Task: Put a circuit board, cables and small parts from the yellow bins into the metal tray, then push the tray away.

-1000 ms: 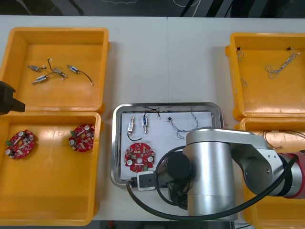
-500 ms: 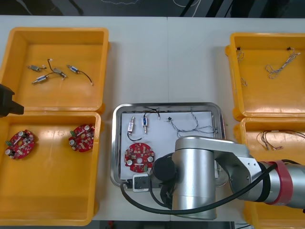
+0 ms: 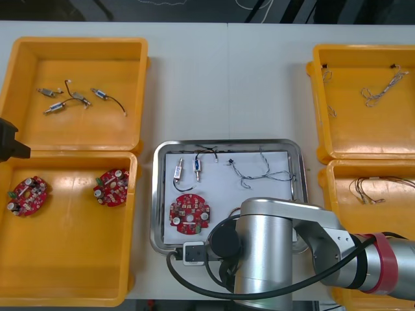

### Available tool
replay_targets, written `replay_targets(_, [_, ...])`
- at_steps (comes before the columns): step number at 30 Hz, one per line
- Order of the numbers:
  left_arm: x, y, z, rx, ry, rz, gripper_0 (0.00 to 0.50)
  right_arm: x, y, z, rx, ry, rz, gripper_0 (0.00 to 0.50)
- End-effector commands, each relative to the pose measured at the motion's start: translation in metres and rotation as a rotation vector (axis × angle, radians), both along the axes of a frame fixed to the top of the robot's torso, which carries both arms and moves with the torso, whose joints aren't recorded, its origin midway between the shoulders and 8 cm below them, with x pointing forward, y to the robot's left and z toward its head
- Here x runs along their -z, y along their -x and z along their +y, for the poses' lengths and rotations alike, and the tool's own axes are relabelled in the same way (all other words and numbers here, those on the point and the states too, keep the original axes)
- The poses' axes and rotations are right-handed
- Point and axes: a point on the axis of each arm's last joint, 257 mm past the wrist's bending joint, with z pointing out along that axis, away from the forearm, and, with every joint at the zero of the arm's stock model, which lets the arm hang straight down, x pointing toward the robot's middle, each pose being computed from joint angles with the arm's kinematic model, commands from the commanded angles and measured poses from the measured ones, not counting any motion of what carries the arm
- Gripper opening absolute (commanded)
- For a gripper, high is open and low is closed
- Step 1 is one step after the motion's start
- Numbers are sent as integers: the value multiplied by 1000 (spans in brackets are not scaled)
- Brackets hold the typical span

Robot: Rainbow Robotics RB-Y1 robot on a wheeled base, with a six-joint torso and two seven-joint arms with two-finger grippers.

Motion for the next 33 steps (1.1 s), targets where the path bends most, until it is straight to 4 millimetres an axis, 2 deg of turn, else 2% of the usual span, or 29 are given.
replay_targets(1, [-13, 5, 17, 47, -88, -22, 500, 2, 8, 8, -9, -18, -2, 500])
replay_targets(11, [-13, 5, 17, 47, -88, -22, 500, 1, 8, 9, -8, -22, -2, 500])
replay_targets(12, [-13, 5, 17, 47, -88, -22, 500, 1, 8, 9, -8, -22, -2, 463])
replay_targets(13, [-13, 5, 17, 47, -88, -22, 500, 2, 8, 9, -9, -21, -3, 322])
replay_targets(14, [-13, 5, 17, 47, -88, -22, 500, 2, 8, 9, -9, -21, -1, 264])
replay_targets(15, [-13, 5, 17, 47, -88, -22, 500, 1, 7, 9, -7, -24, -3, 150])
replay_targets(16, [-13, 5, 17, 47, -88, -22, 500, 1, 8, 10, -10, -24, -2, 101])
replay_targets(22, [-13, 5, 17, 47, -88, -22, 500, -1, 4, 10, -13, -20, -16, 25])
replay_targets(28, [-13, 5, 17, 47, -88, -22, 500, -4, -2, 8, -16, -15, -32, 0])
replay_targets(33, [-13, 5, 17, 47, -88, -22, 500, -9, -11, 5, -17, -8, -53, 0])
